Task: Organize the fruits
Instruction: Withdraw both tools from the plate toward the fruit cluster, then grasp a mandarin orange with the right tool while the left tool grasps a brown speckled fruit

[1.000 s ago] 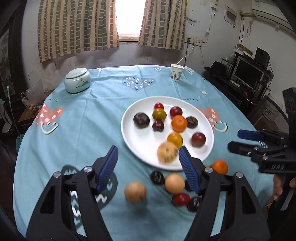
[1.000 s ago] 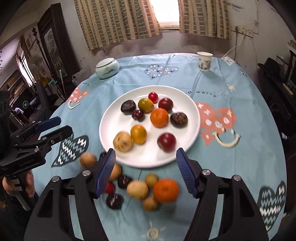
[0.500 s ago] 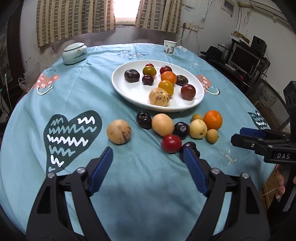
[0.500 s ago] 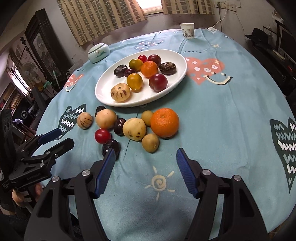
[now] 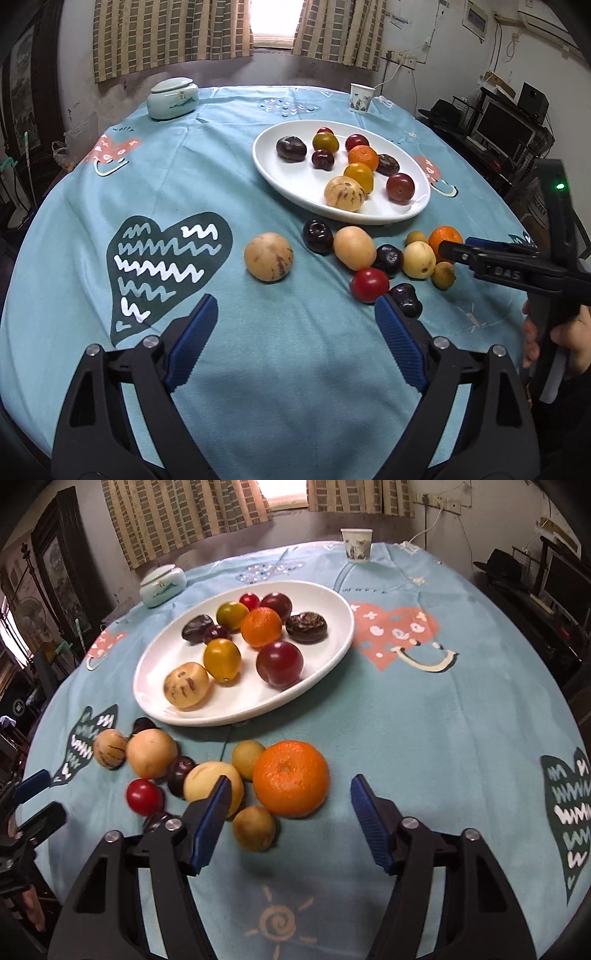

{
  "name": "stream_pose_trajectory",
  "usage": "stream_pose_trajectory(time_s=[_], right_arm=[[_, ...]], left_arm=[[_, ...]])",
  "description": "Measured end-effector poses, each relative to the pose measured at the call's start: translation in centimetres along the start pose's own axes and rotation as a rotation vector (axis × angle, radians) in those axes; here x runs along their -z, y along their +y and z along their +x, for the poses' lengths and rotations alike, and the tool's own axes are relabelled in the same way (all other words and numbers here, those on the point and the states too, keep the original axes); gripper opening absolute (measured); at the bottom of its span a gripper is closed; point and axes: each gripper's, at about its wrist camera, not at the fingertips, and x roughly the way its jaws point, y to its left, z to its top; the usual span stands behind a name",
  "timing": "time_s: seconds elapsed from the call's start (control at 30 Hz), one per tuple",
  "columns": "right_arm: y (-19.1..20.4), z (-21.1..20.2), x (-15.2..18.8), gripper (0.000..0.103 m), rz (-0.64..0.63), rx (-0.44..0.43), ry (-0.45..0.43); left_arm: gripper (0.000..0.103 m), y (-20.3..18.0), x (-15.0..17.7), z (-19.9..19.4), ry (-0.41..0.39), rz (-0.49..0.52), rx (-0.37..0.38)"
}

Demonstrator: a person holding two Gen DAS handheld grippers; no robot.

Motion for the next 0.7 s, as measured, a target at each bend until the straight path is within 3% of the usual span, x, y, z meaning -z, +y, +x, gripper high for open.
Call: stream_pose_trajectory(time_s=[0.03, 0.07, 0.3, 0.63, 0.67, 0.7], right_arm=[[-0.2, 0.8, -0.1, 0.046, 0.003, -0.014, 0.021], [-0.3, 1.0, -0.1, 0.045, 0.008, -0.022, 0.011], [0.3, -2.4, 0.9, 0.045, -0.012, -0.031, -0.045], [1.0, -4.4, 3.0, 0.045, 0.012, -0.137, -0.021], [1.1, -4.5, 3.0, 0.045, 0.013, -0.142, -0.022], [1.1, -4.6, 3.0, 0.045, 0.014, -0.146, -0.022]], left_arm=[[0.089, 0.2, 0.0, 0.0, 0.001, -0.005, -0.004], [0.089, 0.4, -0.1, 0.1, 0.002, -0.008, -0.007], [0.089, 1.9, -1.4, 2.3, 0.027, -0.023, -0.095], [0.087, 1.6, -2.6, 7.4, 0.085, -0.033, -0.119], [0.086, 1.6, -2.6, 7.7, 0.087, -0.034, -0.111], [0.072, 1.5, -2.6, 8.0, 0.09, -0.035, -0.106]])
